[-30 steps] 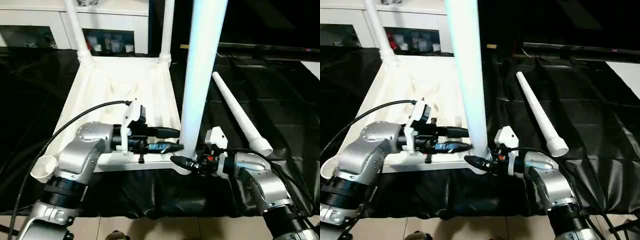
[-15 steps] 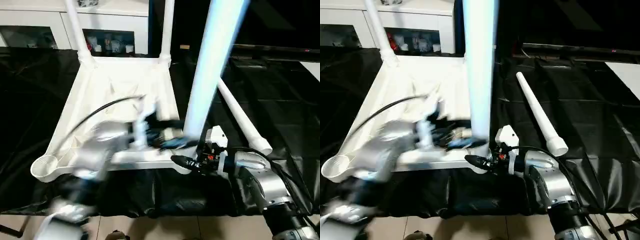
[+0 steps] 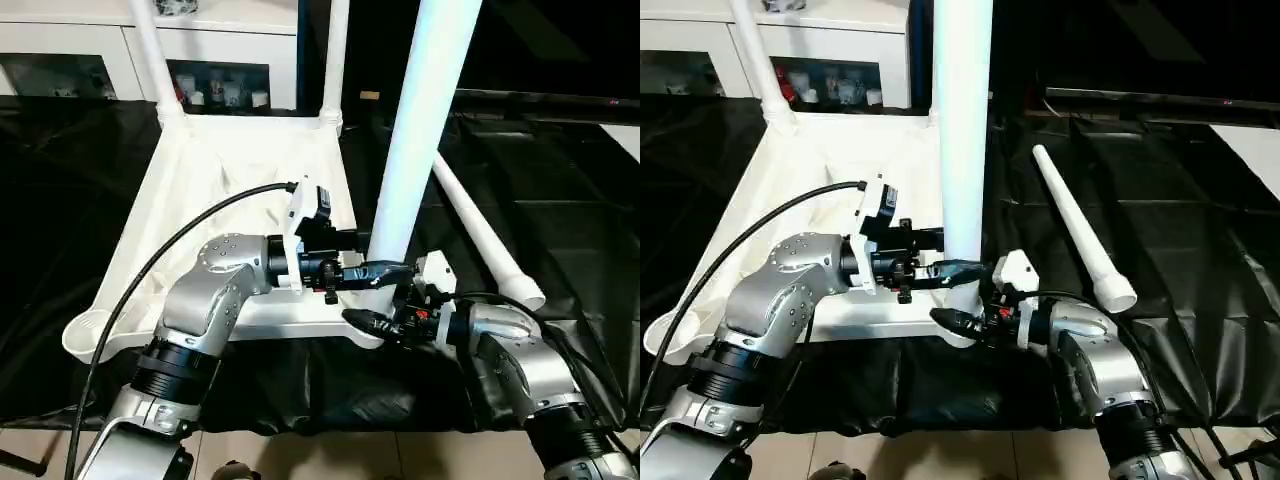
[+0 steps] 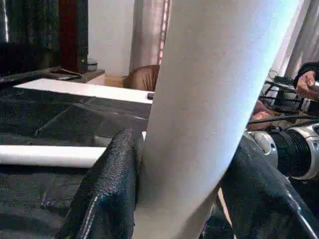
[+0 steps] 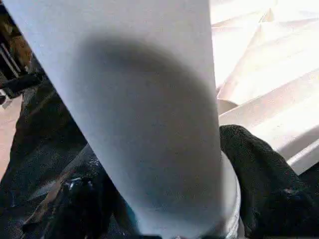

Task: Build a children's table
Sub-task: Insert table leg to table base

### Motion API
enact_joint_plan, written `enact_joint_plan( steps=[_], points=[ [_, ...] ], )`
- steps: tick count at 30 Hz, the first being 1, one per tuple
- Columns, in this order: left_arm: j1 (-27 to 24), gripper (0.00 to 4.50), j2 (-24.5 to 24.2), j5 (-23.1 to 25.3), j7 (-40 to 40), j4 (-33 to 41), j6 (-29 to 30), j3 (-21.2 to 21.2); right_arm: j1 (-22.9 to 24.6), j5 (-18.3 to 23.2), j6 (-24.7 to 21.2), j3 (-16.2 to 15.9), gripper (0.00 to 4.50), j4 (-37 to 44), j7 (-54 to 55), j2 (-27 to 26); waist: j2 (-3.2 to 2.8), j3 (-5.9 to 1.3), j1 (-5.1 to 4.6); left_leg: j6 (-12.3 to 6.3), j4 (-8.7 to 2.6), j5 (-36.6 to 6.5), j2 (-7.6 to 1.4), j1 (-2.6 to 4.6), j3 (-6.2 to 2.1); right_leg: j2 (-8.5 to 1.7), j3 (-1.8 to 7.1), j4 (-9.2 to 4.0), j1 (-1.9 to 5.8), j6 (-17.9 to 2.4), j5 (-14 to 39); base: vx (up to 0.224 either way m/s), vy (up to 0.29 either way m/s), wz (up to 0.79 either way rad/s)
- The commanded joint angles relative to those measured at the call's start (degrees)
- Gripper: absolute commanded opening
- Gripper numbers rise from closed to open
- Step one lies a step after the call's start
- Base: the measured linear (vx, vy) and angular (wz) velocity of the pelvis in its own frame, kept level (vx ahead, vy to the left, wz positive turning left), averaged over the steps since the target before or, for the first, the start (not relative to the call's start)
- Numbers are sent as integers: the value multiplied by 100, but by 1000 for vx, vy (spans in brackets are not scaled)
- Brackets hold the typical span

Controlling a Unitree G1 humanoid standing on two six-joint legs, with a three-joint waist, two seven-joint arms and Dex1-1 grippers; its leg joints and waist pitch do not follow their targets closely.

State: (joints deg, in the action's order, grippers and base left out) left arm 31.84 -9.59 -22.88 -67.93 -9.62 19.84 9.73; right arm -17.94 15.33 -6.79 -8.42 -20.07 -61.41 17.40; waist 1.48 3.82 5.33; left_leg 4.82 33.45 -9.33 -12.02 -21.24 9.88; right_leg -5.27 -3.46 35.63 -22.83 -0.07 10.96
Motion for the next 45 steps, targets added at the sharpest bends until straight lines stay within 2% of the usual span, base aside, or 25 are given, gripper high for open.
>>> enact_joint_plan(
  steps=[1, 4, 6, 7, 9, 12, 14, 18, 22, 24, 30, 34, 35, 36, 39, 44, 45],
  points=[
    [94, 211, 27, 107, 93, -72, 44, 197, -1, -214, 208, -27, 277, -50, 211, -2, -30, -435, 25, -269, -353, -1175, -77, 50, 16, -216, 198, -396, 323, -1417, 588, 0, 0, 0],
    [127, 211, 24, 263, 220, -132, -7, 247, -26, -200, 192, 16, 277, -92, 287, -34, -28, -415, 15, -228, -366, -1310, -76, 48, 13, -218, 200, -420, 319, -1361, 808, 0, 0, 0],
    [225, 208, 34, 558, 508, -233, -47, 348, -62, -54, 24, 141, 277, -99, 340, -75, -28, -396, 10, -162, -379, -1548, -77, 69, 10, -227, 201, -471, 301, -1242, 1262, 0, 0, 0],
    [231, 206, 35, 570, 521, -238, -48, 353, -63, -51, 22, 145, 331, -98, 345, -77, -29, -398, 4, -149, -383, -1591, -79, 71, 7, -225, 202, -478, 301, -1205, 1360, 0, 0, 0],
    [300, 201, 76, 686, 683, -286, -31, 407, -68, -5, -15, 191, 344, -46, 370, -68, -29, -388, 9, -95, -396, -1672, -71, 63, -6, -236, 194, -515, 296, -1056, 1740, 0, 0, 0],
    [418, 197, 176, 738, 916, -366, 22, 404, -64, 62, -61, 252, 346, 44, 403, -39, -38, -398, 18, -75, -388, -1698, -72, 73, -7, -228, 195, -524, 273, -1025, 1792, 0, 0, 0],
    [460, 193, 195, 756, 992, -399, 31, 395, -70, 53, -31, 269, 381, 53, 443, -29, -31, -403, 21, -77, -394, -1703, -72, 60, -13, -225, 188, -529, 275, -1014, 1798, 0, 0, 0],
    [587, 190, 195, 874, 1246, -489, 163, 365, -64, 99, -55, 378, 408, 270, 517, 41, -15, -410, 26, -88, -392, -1672, -71, 54, -10, -217, 189, -520, 272, -1024, 1697, 0, 0, 0],
    [693, 190, 180, 996, 1506, -559, 326, 342, -86, 352, -360, 541, 408, 556, 433, 170, -8, -401, 36, -122, -390, -1708, -60, 50, -11, -220, 183, -539, 273, -938, 1851, 0, 0, 0],
    [729, 189, 162, 1036, 1516, -559, 369, 394, -150, 495, -556, 650, 408, 687, 358, 321, 22, -399, 28, -130, -390, -1650, -53, 24, -13, -227, 178, -551, 281, -890, 1965, 0, 0, 0],
    [771, 189, 138, 1101, 1530, -580, 383, 505, -185, 591, -761, 718, 408, 785, 252, 519, 36, -395, 27, -157, -377, -1630, -55, 35, -4, -236, 175, -576, 248, -856, 2137, 0, 0, 0],
    [826, 189, 143, 1201, 1593, -682, 336, 591, -212, 402, -760, 655, 408, 719, 301, 683, 64, -395, 38, -157, -377, -1583, -59, 31, -2, -232, 173, -585, 245, -808, 2162, 0, 0, 0],
    [839, 188, 142, 1236, 1603, -711, 305, 611, -230, 329, -736, 633, 408, 682, 344, 700, 55, -393, 40, -147, -378, -1591, -56, 31, -3, -234, 172, -584, 242, -793, 2199, 0, 0, 0],
    [859, 188, 150, 1278, 1621, -760, 290, 640, -225, 226, -698, 514, 408, 680, 341, 721, 69, -395, 33, -141, -378, -1579, -50, 17, -6, -235, 167, -586, 251, -769, 2221, 0, 0, 0],
    [876, 188, 158, 1289, 1625, -794, 289, 657, -223, 139, -716, 393, 408, 686, 383, 686, 67, -389, 29, -142, -376, -1640, -49, 29, -4, -240, 167, -610, 231, -710, 2394, 0, 0, 0],
    [918, 188, 147, 1294, 1615, -860, 257, 705, -261, -73, -647, 239, 408, 525, 582, 580, 50, -393, 24, -106, -390, -1720, -58, 36, -14, -240, 164, -613, 216, -727, 2370, 0, 0, 0],
    [929, 188, 144, 1294, 1614, -881, 243, 717, -279, -115, -640, 221, 382, 462, 653, 541, 39, -389, 23, -92, -401, -1744, -58, 33, -22, -239, 158, -610, 223, -732, 2373, 0, 0, 0]
  ],
)
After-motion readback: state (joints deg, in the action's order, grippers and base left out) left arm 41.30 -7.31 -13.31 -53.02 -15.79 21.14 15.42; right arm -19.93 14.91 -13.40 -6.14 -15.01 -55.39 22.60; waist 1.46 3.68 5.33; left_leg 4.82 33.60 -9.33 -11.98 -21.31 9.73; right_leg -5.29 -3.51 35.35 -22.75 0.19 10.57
